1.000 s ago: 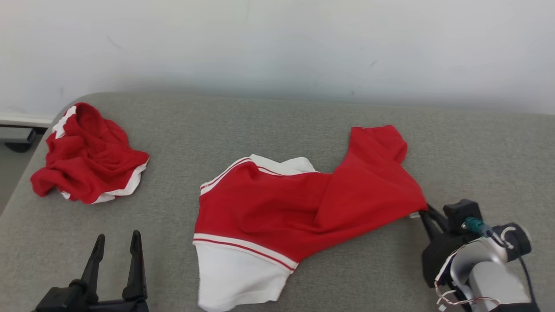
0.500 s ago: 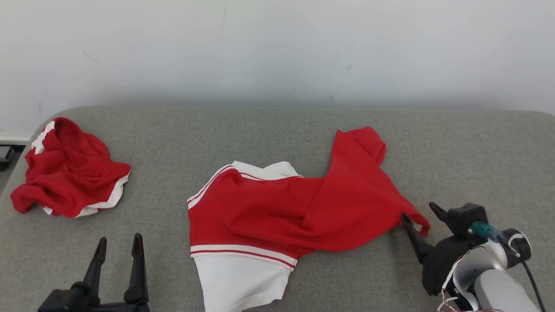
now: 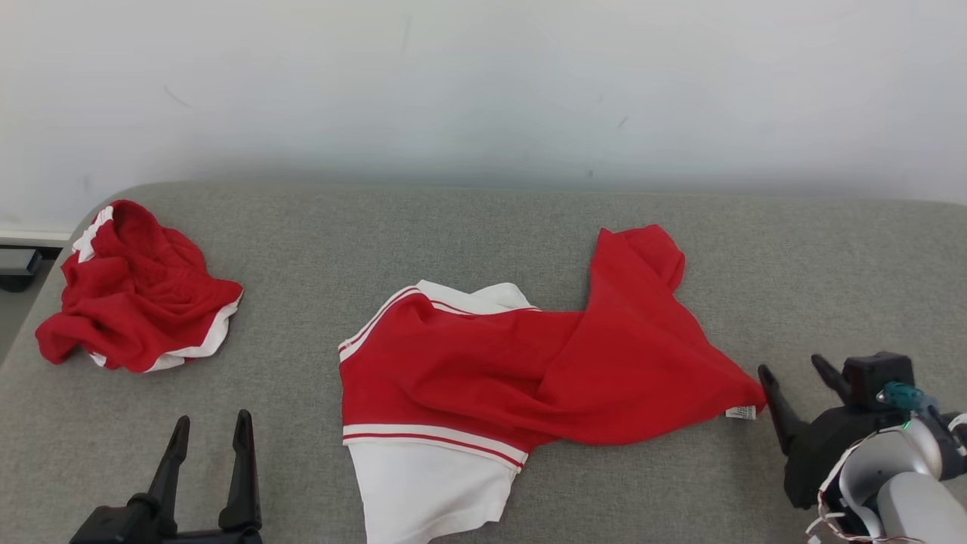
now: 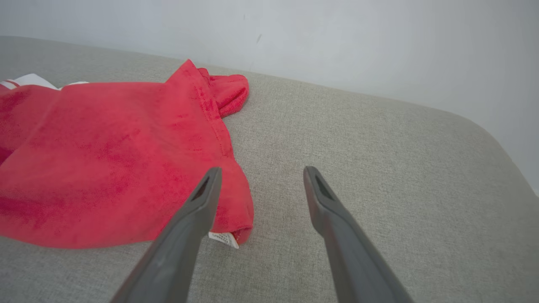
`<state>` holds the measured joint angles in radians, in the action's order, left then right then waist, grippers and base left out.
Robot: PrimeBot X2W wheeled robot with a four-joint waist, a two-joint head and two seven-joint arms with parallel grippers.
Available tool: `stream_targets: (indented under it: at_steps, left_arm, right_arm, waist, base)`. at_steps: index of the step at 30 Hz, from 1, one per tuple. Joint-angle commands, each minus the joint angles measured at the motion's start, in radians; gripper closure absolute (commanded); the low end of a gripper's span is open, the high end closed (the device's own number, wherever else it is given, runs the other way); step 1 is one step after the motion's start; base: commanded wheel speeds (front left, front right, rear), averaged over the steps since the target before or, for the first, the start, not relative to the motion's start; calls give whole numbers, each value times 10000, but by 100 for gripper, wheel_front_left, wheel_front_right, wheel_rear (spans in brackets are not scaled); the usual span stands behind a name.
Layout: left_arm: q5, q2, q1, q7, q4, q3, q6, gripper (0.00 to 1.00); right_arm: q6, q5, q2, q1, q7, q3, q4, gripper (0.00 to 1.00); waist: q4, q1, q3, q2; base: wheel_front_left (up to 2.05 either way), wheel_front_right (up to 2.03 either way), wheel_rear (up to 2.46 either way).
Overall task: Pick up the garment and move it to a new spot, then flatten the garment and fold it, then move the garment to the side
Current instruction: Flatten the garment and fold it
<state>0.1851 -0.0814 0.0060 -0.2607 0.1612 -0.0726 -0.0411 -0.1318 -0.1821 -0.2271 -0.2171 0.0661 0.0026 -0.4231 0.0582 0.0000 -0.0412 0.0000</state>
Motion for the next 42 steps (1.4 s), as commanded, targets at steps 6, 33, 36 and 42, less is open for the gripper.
stream_targets:
  at_steps: [6,33,36,42]
  left_arm:
    - [-130,-24,-82,-56,-27,49,10,0]
    - [-132,-7,-377,-56,46,79,-81,0]
    - [-138,15,-359,-56,70,47,-95,0]
    - [-171,37,-285,-56,124,40,-111,0]
  right_arm:
    - [21,572,489,-590,-230,-456,-1476,0]
    - [21,1412,1101,-3432,-1324,-331,-6928,0]
    - [21,1237,1160,-3513,-1267,-46,-7176,78]
    - [21,922,830,-3728,-1908,256,-7188,100]
  waist:
    - [30,0,-97,0]
    - [128,0,-560,0]
    - [115,0,-555,0]
    - [90,0,-433,0]
  base:
    - [0,0,0]
    - [0,0,0]
    - [0,0,0]
    - [0,0,0]
